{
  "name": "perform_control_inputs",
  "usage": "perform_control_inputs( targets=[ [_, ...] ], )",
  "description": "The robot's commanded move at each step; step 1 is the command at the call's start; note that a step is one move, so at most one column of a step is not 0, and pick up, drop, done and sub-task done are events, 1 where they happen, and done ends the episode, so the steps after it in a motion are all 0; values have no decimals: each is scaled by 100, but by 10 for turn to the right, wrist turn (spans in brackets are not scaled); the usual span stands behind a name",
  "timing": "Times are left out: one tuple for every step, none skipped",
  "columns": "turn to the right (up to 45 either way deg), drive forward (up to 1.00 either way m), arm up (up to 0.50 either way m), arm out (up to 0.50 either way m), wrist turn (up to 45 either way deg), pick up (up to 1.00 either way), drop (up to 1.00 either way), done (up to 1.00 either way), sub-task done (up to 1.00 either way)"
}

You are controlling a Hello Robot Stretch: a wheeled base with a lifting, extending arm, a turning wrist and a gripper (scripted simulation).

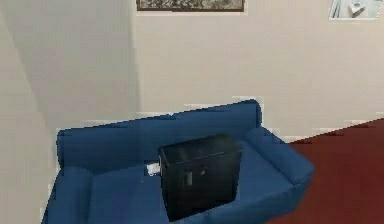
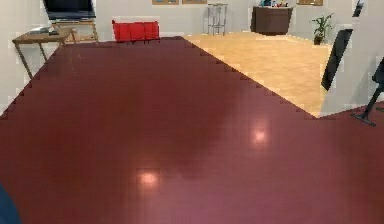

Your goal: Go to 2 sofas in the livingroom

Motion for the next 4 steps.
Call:
perform_control_inputs(
  targets=[
    [450, 0, 0, 0, 0, 0, 0, 0, 0],
    [330, 0, 0, 0, 0, 0, 0, 0, 0],
    [0, 5, 0, 0, 0, 0, 0, 0, 0],
    [-60, 0, 0, 0, 0, 0, 0, 0, 0]
  ],
)
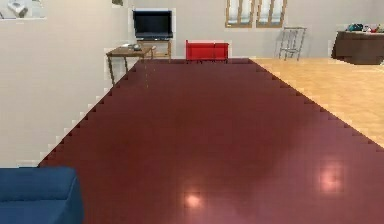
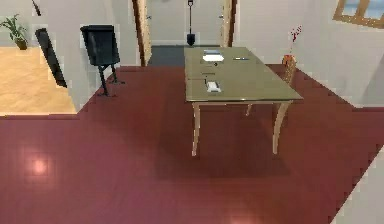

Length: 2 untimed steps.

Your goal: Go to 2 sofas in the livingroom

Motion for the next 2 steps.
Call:
perform_control_inputs(
  targets=[
    [0, 100, 0, 0, 0, 0, 0, 0, 0],
    [-30, 0, 0, 0, 0, 0, 0, 0, 0]
  ],
)
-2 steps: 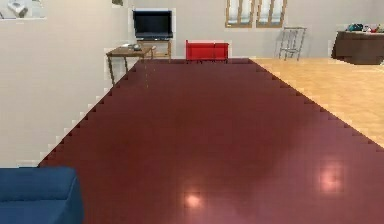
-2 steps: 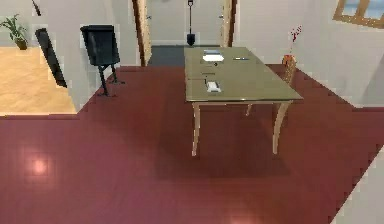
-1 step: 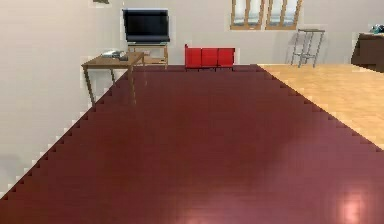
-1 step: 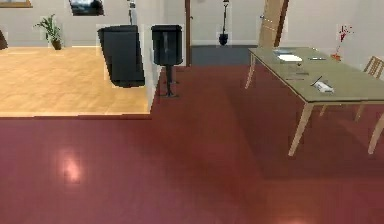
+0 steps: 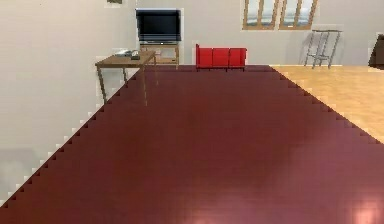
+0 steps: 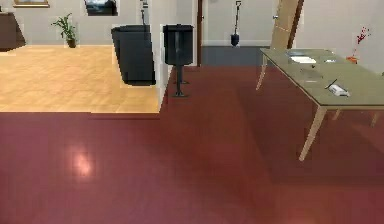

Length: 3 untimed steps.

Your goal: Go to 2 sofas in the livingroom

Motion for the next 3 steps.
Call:
perform_control_inputs(
  targets=[
    [0, 100, 0, 0, 0, 0, 0, 0, 0],
    [0, 100, 0, 0, 0, 0, 0, 0, 0],
    [0, 100, 0, 0, 0, 0, 0, 0, 0]
  ],
)
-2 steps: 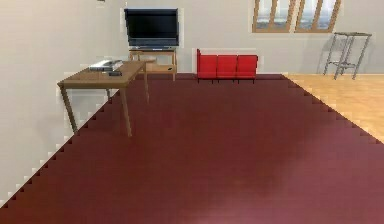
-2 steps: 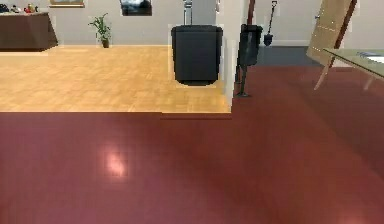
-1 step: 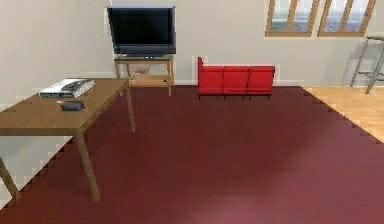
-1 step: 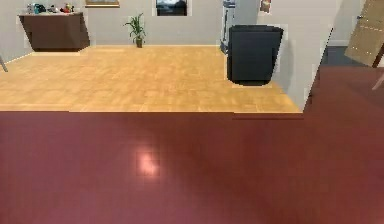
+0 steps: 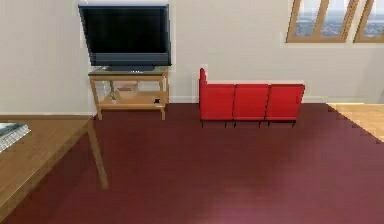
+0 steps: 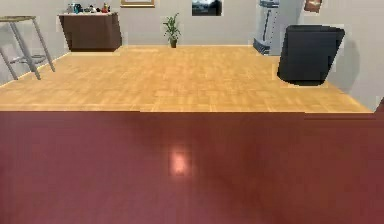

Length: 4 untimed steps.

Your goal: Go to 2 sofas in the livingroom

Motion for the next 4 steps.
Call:
perform_control_inputs(
  targets=[
    [0, 100, 0, 0, 0, 0, 0, 0, 0],
    [0, 80, 0, 0, 0, 0, 0, 0, 0],
    [330, 0, 0, 0, 0, 0, 0, 0, 0],
    [0, 0, 0, 0, 0, 0, 0, 100, 0]
  ],
)
